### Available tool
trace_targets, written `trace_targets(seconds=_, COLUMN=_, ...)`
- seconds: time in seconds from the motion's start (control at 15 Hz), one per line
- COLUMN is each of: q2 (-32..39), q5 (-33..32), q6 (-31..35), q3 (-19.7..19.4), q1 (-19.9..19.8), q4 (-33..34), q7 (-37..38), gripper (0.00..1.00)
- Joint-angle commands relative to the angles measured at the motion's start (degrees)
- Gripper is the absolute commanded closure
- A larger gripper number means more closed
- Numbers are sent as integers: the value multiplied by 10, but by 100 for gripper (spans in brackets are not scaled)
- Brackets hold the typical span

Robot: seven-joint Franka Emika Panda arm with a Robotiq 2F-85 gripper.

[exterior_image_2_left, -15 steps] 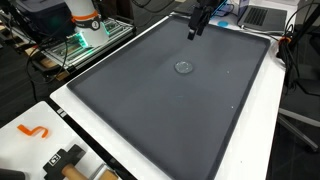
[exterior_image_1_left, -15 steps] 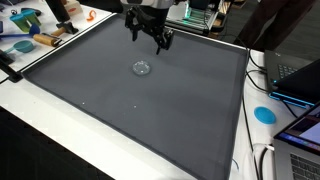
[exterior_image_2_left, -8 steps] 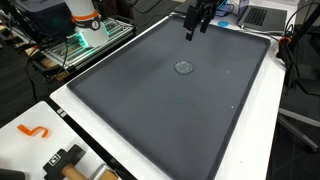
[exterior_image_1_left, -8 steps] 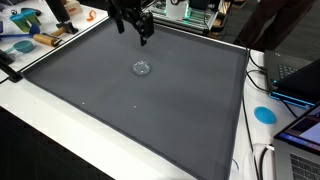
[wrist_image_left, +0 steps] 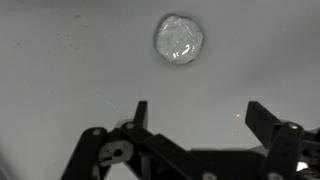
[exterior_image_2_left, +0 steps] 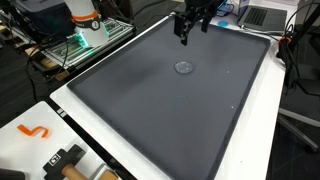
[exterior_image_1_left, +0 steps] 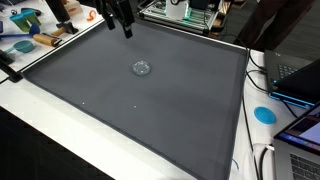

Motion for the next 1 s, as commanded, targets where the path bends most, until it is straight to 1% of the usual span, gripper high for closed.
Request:
trace_targets(seconds=0.0, q2=-32, q5=63, q6=31, q3=-6, q1=-21, q4=-52, q7=-39, gripper=0)
trace_targets(seconds=0.27, q2=-51, q5=134, q6=73, q3=-11, q1=-41, q4=-97, q7=-86, gripper=0)
trace_targets(seconds=0.47, q2=-63, q5=174, q6=101, q3=-15, q1=-51, q4=-131, q7=-119, gripper=0)
trace_targets(seconds=0.93, q2=-85, q5=259, q6=156, q3=-15, q1=-60, q4=-194, q7=-204, gripper=0)
